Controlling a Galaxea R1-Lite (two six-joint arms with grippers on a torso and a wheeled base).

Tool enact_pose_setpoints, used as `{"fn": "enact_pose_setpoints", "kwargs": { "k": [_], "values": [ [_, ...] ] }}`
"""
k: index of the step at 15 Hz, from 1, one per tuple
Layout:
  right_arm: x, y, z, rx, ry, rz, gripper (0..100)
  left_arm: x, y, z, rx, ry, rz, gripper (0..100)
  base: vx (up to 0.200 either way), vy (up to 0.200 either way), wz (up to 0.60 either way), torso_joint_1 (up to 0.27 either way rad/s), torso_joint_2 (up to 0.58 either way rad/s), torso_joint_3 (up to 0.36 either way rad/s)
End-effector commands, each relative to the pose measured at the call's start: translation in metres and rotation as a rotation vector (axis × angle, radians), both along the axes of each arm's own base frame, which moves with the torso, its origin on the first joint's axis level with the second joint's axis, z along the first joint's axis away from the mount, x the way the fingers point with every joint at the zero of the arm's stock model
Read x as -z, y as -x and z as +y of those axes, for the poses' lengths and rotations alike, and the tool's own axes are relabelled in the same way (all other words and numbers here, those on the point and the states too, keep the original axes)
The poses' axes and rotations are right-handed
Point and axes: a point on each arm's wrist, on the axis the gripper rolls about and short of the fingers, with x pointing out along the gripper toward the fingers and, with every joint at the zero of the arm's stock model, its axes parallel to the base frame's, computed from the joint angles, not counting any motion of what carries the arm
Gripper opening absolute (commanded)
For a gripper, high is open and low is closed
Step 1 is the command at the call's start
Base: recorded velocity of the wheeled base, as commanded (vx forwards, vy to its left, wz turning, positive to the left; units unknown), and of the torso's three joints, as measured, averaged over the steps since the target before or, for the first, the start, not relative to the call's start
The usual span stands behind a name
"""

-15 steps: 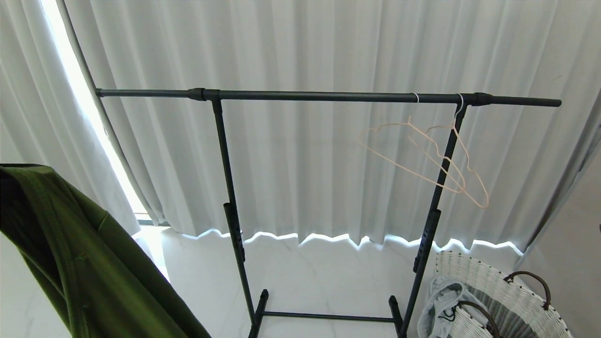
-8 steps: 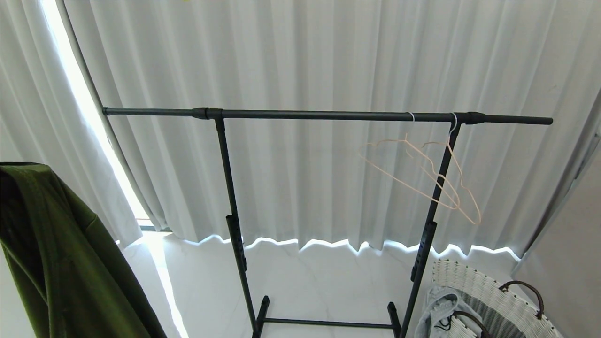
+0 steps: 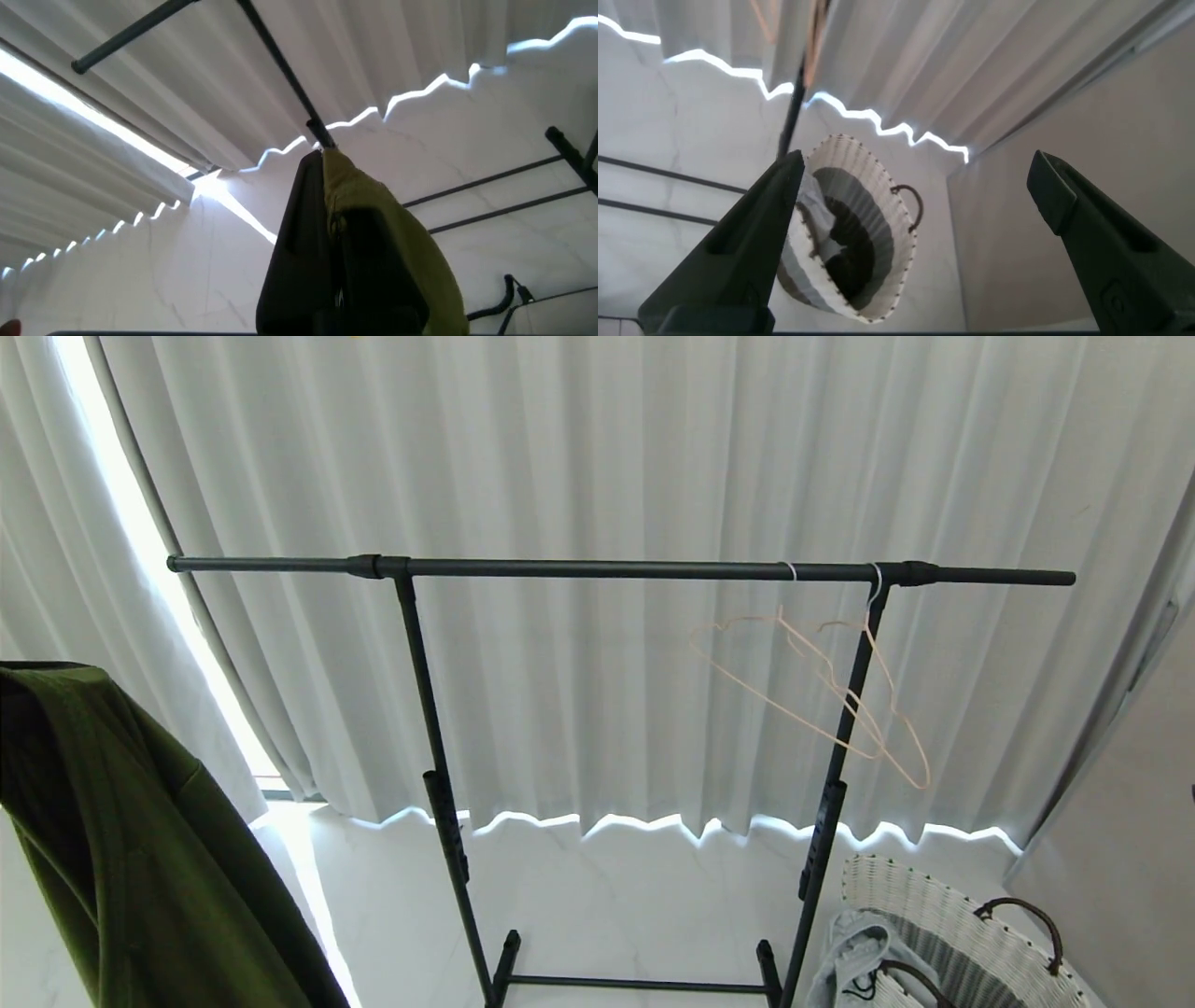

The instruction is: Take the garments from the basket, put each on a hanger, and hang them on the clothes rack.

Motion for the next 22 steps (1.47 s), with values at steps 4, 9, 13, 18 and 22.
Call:
{"fn": "enact_pose_setpoints", "kwargs": {
  "k": [4, 9, 13, 18, 22],
  "values": [
    [0.001, -0.002, 0.000, -0.002, 0.001, 0.009, 100, 0.003, 0.002, 0.002, -0.001, -0.002, 0.003, 0, 0.000, 0.000, 0.00, 0.000, 0.00, 0.000],
    [0.009, -0.003, 0.001, -0.013, 0.007, 0.037, 100, 0.004, 0.001, 0.001, -0.003, -0.008, 0.010, 0, 0.120, 0.000, 0.00, -0.001, 0.00, 0.001],
    [0.011, -0.010, 0.001, -0.015, 0.001, 0.065, 100, 0.005, 0.000, 0.001, -0.005, -0.008, 0.013, 0, 0.200, 0.000, 0.00, 0.006, 0.00, 0.000],
    [0.019, -0.026, 0.004, -0.080, -0.066, 0.134, 100, 0.011, -0.002, 0.004, -0.050, -0.019, 0.030, 0, 0.200, 0.000, 0.00, 0.003, 0.00, 0.003],
    [0.029, -0.053, 0.010, -0.068, -0.209, 0.212, 100, 0.016, -0.003, 0.003, -0.048, -0.033, 0.046, 0, 0.150, 0.000, 0.00, -0.001, 0.00, -0.003]
  ]
}}
